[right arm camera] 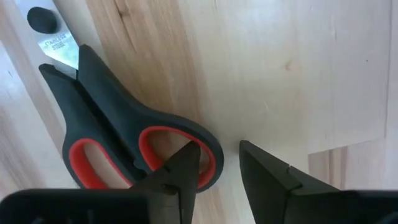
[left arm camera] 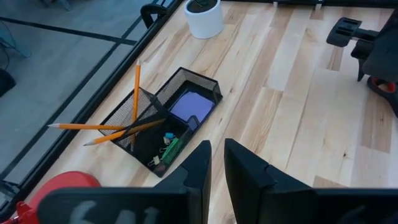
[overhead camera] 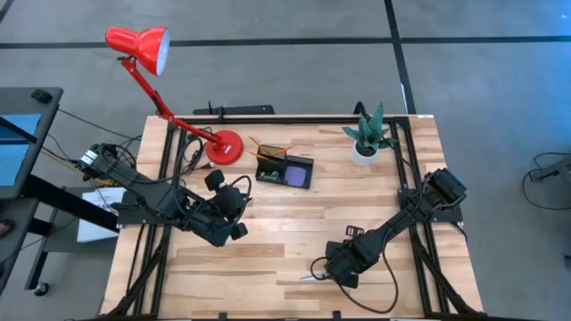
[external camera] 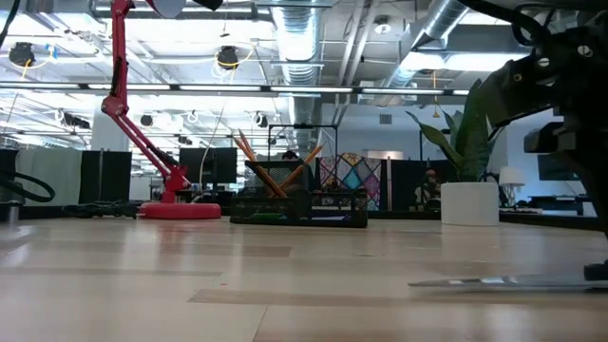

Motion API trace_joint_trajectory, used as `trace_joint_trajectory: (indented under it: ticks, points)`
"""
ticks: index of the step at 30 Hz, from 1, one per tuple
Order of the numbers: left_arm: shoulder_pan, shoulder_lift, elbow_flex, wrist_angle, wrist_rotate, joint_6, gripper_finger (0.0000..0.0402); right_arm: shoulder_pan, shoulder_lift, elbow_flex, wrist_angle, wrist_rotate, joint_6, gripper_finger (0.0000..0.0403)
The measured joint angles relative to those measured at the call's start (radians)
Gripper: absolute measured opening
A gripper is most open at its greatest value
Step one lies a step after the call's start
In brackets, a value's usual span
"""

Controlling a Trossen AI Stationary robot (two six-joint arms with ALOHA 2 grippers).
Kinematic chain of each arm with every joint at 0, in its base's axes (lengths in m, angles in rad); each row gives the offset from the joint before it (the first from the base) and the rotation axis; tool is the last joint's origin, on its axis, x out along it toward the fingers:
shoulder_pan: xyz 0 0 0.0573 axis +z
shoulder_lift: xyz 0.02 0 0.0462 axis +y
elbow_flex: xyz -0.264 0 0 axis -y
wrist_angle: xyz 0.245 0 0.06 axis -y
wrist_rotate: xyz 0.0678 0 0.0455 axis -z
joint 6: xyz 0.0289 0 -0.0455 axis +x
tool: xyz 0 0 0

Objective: Pick and place office supplies into organizer
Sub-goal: Put the black scissors into the black desk organizer

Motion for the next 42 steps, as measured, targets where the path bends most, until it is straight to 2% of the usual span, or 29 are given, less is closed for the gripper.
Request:
trace_joint_trajectory:
  ticks: [5,11,16,19,27,31,37,42]
  points:
    - [0.000,0.000,0.000,-0.004,-0.001,0.000,0.0036,-0.001,0.001,0.000,0.004,-0.013,-0.006,0.0092]
    - [0.000,0.000,0.000,-0.018,-0.045,0.005,0.0036,-0.001,0.002,0.000,0.010,-0.008,0.006,0.0014]
    - [0.000,-0.008,0.024,-0.135,-0.060,-0.053,0.0036,-0.009,-0.002,0.000,0.005,0.005,0.020,0.0018]
    - [-0.005,-0.018,0.042,-0.224,-0.064,-0.128,0.0036,-0.023,-0.010,0.003,-0.001,0.037,0.023,0.0007]
    - [-0.018,-0.070,0.046,-0.373,-0.078,-0.248,0.0036,-0.087,-0.091,0.070,-0.053,0.226,-0.075,0.0003]
    - [-0.018,-0.096,0.046,-0.415,-0.080,-0.275,0.0036,-0.152,-0.168,0.116,-0.085,0.369,-0.175,0.0003]
    - [-0.019,-0.114,0.046,-0.416,-0.086,-0.272,0.0036,-0.309,-0.230,0.198,-0.104,0.641,-0.448,0.0002]
    - [-0.019,-0.114,0.046,-0.429,-0.057,-0.269,0.0036,-0.469,-0.174,0.347,-0.203,0.776,-0.759,0.0001]
